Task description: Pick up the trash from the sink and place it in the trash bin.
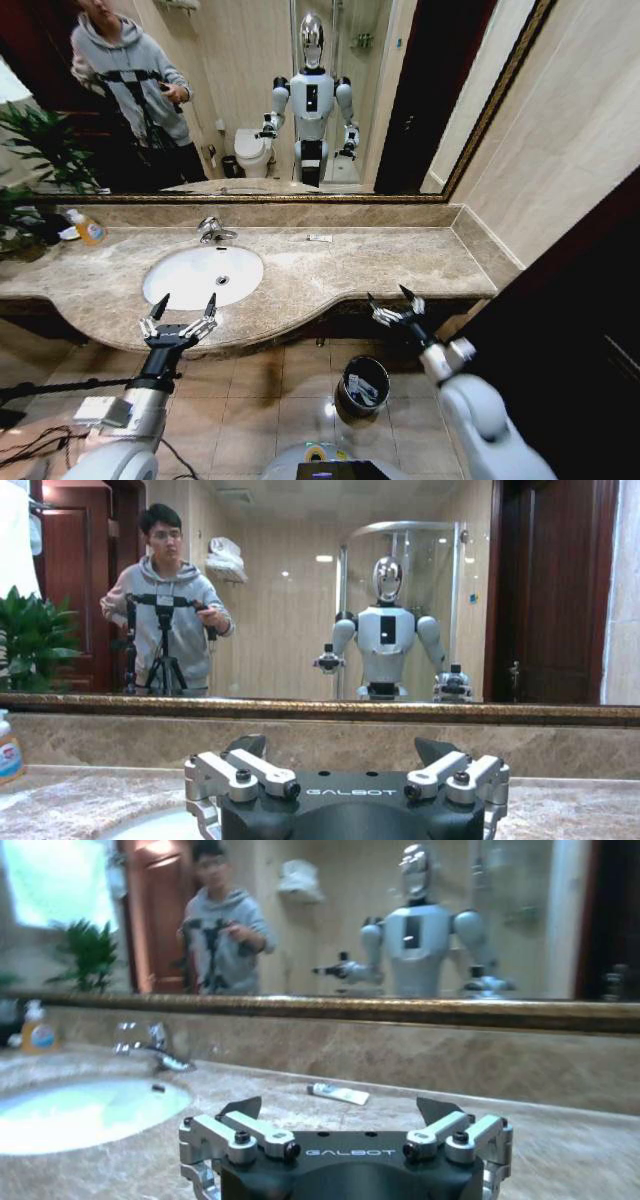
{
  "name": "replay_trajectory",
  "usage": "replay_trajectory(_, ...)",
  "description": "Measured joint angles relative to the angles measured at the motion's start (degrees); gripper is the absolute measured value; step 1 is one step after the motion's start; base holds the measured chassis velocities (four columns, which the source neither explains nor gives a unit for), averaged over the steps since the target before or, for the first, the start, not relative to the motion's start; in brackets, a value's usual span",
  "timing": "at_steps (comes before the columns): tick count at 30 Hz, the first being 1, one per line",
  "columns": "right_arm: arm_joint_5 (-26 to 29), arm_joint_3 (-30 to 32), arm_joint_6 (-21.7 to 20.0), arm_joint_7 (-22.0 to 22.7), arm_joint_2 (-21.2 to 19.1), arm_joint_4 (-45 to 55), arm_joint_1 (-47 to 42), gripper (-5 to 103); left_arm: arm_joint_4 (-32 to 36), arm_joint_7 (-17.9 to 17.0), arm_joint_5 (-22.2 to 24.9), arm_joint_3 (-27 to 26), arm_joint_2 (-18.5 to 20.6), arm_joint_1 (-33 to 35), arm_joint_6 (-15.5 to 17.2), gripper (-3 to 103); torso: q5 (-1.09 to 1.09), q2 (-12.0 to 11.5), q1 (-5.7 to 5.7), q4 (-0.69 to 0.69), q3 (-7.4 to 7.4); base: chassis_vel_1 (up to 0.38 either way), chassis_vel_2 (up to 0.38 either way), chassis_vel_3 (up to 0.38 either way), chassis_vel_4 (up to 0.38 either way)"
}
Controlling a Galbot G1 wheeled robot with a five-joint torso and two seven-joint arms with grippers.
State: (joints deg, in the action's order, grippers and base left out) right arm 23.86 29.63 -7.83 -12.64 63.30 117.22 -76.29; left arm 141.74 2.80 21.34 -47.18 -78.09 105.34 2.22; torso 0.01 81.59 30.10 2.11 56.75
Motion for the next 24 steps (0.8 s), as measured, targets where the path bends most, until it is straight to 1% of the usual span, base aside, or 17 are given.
replay_trajectory(2,0.65,-2.88,-0.04,-0.49,-1.77,-3.33,5.20,100,0.00,0.00,0.00,0.00,0.00,0.00,0.00,100,0.00,0.00,0.00,0.00,0.00,0.000,0.000,0.000,0.000)
replay_trajectory(3,1.41,-6.31,-0.05,-1.00,-2.92,-6.93,10.83,100,0.00,0.00,0.00,0.00,0.00,0.00,0.00,100,0.00,0.00,0.00,0.00,0.00,0.000,0.000,0.000,0.000)
replay_trajectory(4,1.41,-6.31,-0.05,-1.00,-2.92,-6.93,10.83,100,0.00,0.00,0.00,0.00,0.00,0.00,0.00,100,0.00,0.00,0.00,0.00,0.00,0.000,0.000,0.000,0.000)
replay_trajectory(6,2.43,-11.68,0.09,-2.44,-3.49,-13.21,18.47,100,0.00,-0.01,0.00,0.00,0.00,0.01,0.00,100,-0.01,0.00,0.00,0.01,0.00,0.000,0.000,0.000,0.000)
replay_trajectory(7,3.93,-17.53,-0.05,-3.74,-3.11,-20.43,26.61,100,0.00,0.00,0.00,0.00,0.00,0.00,0.00,100,-0.01,-0.01,0.00,-0.01,0.01,0.000,0.000,0.000,0.000)
replay_trajectory(9,4.97,-22.65,-0.67,-3.33,-1.18,-26.52,34.52,100,0.00,0.00,0.00,0.00,0.00,0.00,0.00,100,-0.02,0.00,0.00,0.01,0.00,0.000,0.000,0.000,0.000)
replay_trajectory(10,4.91,-24.09,-0.76,-3.23,-0.25,-28.57,36.81,100,0.00,0.01,0.00,0.01,0.00,0.01,0.00,100,-0.02,-0.01,0.00,0.01,0.00,0.000,0.000,0.000,0.000)
replay_trajectory(11,4.91,-24.09,-0.76,-3.23,-0.25,-28.57,36.81,100,0.00,0.01,0.00,0.01,0.00,0.01,0.00,100,-0.02,-0.01,0.00,0.01,0.00,0.000,0.000,0.000,0.000)
replay_trajectory(13,3.30,-26.71,-0.93,-2.84,2.47,-33.49,41.71,100,0.00,-0.01,0.00,0.00,0.00,0.01,0.00,100,-0.03,-0.01,0.01,0.03,0.00,0.000,0.000,0.000,0.000)
replay_trajectory(14,3.30,-26.71,-0.93,-2.84,2.47,-33.49,41.71,100,0.00,-0.01,0.00,0.00,0.00,0.01,0.00,100,-0.03,-0.01,0.01,0.03,0.00,0.000,0.000,0.000,0.000)
replay_trajectory(16,1.29,-27.88,-1.00,-2.13,4.81,-37.41,44.38,100,0.00,0.00,0.01,0.00,0.00,0.00,0.00,100,-0.04,-0.01,0.00,0.01,0.00,0.000,0.000,0.000,0.000)
replay_trajectory(19,-0.23,-28.19,-0.99,-1.70,5.92,-39.72,45.29,100,0.00,0.00,0.00,0.00,0.00,0.00,0.00,100,-0.03,0.00,-0.01,0.01,0.00,0.000,0.000,0.000,0.000)
replay_trajectory(21,-1.79,-28.94,-0.71,-0.99,7.46,-42.53,46.57,100,0.00,0.00,0.00,0.00,0.00,0.01,0.00,100,-0.02,0.00,-0.02,-0.02,0.00,0.000,0.000,0.000,0.000)
replay_trajectory(24,-3.14,-30.27,-0.07,0.03,9.76,-46.34,48.88,100,0.00,0.00,0.00,0.00,0.00,0.00,0.00,100,-0.01,0.00,-0.02,-0.01,0.00,0.000,0.000,0.000,0.000)
